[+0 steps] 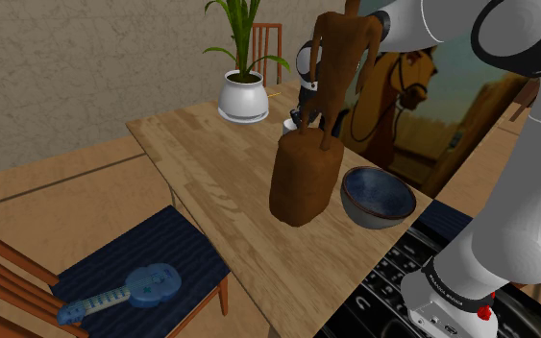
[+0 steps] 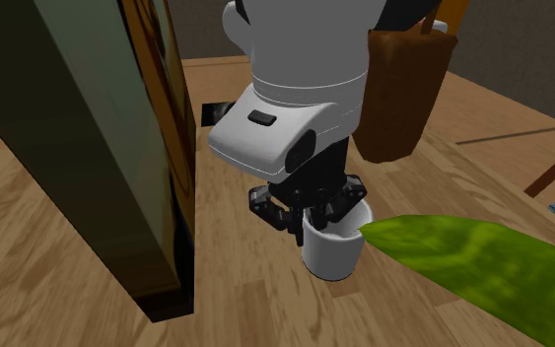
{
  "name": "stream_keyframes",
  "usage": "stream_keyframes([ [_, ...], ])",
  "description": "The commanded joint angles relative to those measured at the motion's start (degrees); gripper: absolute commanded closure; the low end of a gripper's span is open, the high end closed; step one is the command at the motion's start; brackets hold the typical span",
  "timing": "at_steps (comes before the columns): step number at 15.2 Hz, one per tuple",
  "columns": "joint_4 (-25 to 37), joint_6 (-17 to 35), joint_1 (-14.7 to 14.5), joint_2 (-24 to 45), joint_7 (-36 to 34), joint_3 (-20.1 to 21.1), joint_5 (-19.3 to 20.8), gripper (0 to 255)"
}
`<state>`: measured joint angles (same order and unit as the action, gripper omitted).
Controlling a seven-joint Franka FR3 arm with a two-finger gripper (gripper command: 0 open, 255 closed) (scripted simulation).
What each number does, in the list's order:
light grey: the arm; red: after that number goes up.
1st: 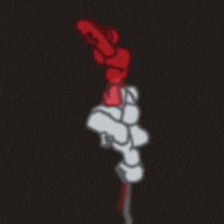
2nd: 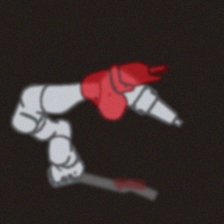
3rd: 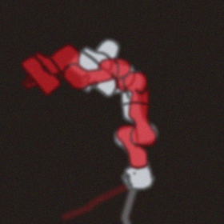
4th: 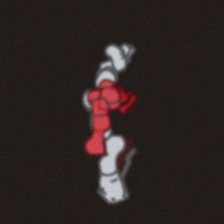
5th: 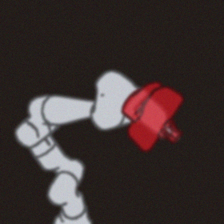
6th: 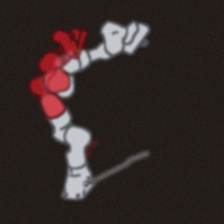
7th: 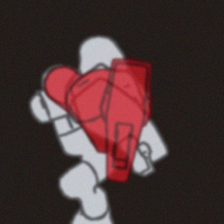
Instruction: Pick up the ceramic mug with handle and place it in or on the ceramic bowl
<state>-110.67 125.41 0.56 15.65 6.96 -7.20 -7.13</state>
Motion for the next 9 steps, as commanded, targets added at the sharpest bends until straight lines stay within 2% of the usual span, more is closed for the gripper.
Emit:
stream_keyframes([
  [1,0.0,0.0,0.01,0.0,0.0,-0.01,0.0,255],
  [5,0.0,0.0,0.01,0.0,0.0,-0.01,0.0,255],
  [9,1.25,-2.67,-0.05,-1.45,-0.39,-0.13,0.4,255],
])
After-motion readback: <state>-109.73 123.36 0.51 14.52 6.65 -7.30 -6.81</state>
